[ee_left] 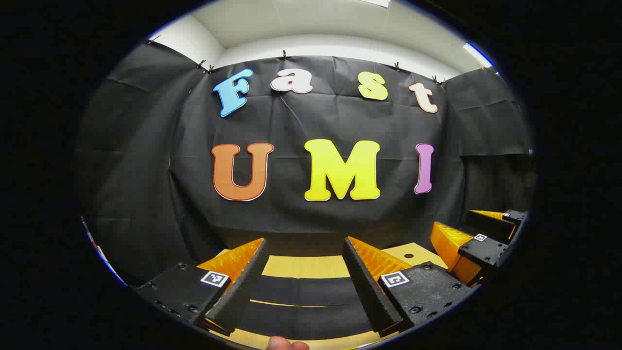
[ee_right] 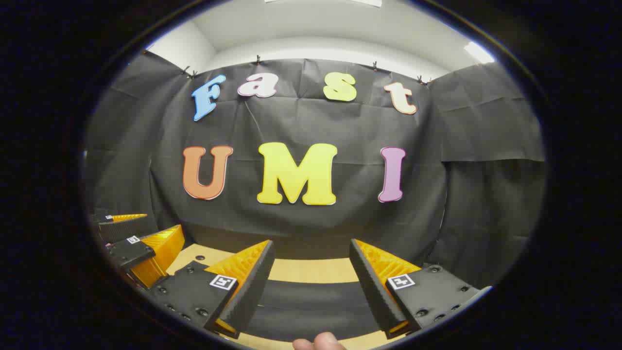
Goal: Grasp the waist and the cuffs of the jeans and fold them to make the two legs overlap; first hold the waist and fold one-third of the jeans toward the cuffs, then hold the cuffs and fold the remaining one-third in the same direction to finish folding.
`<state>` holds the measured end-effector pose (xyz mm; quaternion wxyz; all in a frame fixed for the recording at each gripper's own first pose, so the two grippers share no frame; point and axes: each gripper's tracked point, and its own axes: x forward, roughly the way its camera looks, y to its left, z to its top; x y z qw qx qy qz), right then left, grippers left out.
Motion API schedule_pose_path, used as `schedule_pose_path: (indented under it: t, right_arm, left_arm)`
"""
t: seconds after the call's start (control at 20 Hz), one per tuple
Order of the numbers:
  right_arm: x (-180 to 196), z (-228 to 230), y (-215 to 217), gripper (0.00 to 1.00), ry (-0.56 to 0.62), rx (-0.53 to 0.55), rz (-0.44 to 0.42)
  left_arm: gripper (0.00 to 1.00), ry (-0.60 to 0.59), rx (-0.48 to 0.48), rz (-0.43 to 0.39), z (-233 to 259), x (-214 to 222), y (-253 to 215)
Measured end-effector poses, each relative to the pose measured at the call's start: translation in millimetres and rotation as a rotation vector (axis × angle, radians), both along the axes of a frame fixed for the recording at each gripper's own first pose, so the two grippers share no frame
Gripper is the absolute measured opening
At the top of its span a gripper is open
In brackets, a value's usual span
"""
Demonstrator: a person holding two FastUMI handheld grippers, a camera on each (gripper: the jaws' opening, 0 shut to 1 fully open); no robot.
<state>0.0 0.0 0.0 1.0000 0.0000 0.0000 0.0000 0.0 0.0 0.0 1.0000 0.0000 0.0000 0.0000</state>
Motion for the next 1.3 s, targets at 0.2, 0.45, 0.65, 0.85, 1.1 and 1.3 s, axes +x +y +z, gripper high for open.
schedule_pose_path:
  t: [0.2, 0.45, 0.65, 0.85, 1.1, 1.3]
  right_arm:
    - [1, 3, -1, 0.95, -0.016, -0.009, 0.006]
    - [9, 4, 2, 0.95, -0.019, -0.010, 0.019]
    - [14, 8, 7, 0.95, -0.025, -0.013, 0.042]
    - [18, 3, 8, 0.95, -0.006, -0.020, 0.063]
    - [34, -7, -45, 0.95, 0.024, -0.027, -0.008]
    - [39, -38, -109, 0.95, 0.117, -0.011, -0.063]
  left_arm:
    - [0.98, -0.009, 0.009, -0.013, 3, 2, -5]
    - [0.98, -0.040, 0.028, -0.007, 14, 3, -8]
    - [0.98, -0.044, 0.022, 0.011, 12, 6, -4]
    - [0.98, -0.042, 0.018, 0.029, 11, 8, 3]
    - [0.98, -0.009, -0.020, 0.070, -4, 18, 30]
    - [0.98, 0.082, -0.068, 0.131, -43, 25, 70]
